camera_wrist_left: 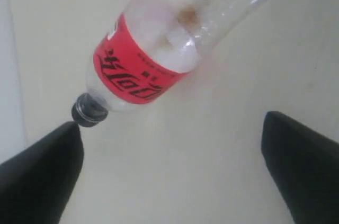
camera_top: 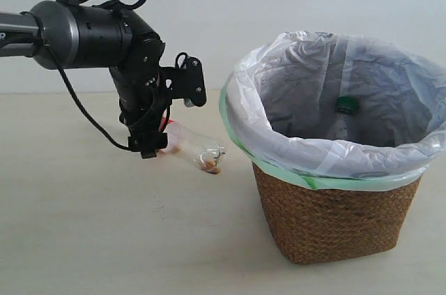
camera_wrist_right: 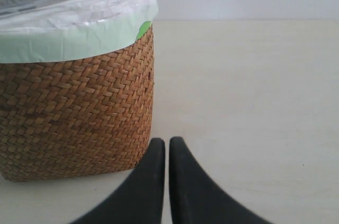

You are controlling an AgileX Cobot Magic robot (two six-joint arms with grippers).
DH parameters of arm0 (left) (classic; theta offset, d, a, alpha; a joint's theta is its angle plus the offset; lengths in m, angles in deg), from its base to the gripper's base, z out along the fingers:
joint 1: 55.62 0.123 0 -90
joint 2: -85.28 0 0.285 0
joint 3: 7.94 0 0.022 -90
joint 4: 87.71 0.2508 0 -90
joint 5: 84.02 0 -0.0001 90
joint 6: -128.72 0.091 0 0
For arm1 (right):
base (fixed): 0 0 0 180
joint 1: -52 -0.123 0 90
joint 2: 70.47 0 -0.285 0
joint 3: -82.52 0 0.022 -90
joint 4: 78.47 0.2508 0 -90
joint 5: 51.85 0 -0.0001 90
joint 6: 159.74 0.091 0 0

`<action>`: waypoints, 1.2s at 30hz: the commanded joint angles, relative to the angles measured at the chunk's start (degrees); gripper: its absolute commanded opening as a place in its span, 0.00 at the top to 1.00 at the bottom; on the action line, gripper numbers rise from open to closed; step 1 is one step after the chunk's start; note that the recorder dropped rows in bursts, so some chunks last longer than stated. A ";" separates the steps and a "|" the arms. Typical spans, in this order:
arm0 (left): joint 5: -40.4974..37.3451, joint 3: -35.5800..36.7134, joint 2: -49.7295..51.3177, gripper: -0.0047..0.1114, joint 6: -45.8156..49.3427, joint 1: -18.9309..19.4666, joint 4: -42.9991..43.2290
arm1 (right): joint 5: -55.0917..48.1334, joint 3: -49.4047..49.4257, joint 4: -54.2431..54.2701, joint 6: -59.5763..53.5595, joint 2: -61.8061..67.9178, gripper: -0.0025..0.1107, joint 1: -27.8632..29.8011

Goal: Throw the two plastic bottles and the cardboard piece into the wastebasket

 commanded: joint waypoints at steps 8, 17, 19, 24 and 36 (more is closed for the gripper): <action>2.27 -0.48 0.38 0.24 -57.02 11.84 -7.94 | 0.50 -0.02 -0.09 0.00 -0.30 0.98 -0.09; 10.71 -0.48 0.38 0.24 -52.32 14.55 -47.06 | 0.50 -0.02 -0.09 0.00 -0.30 0.98 -0.09; 12.95 -0.48 0.49 0.24 -47.34 13.53 -53.33 | 0.50 -0.02 -0.09 0.00 -0.30 0.98 -0.09; 14.08 -0.48 1.82 0.24 -47.12 12.65 -56.71 | 0.50 -0.02 -0.09 0.00 -0.30 0.98 -0.09; 11.99 -0.48 6.19 0.24 -47.17 12.65 -57.60 | 0.50 -0.02 -0.09 0.00 -0.30 0.98 -0.09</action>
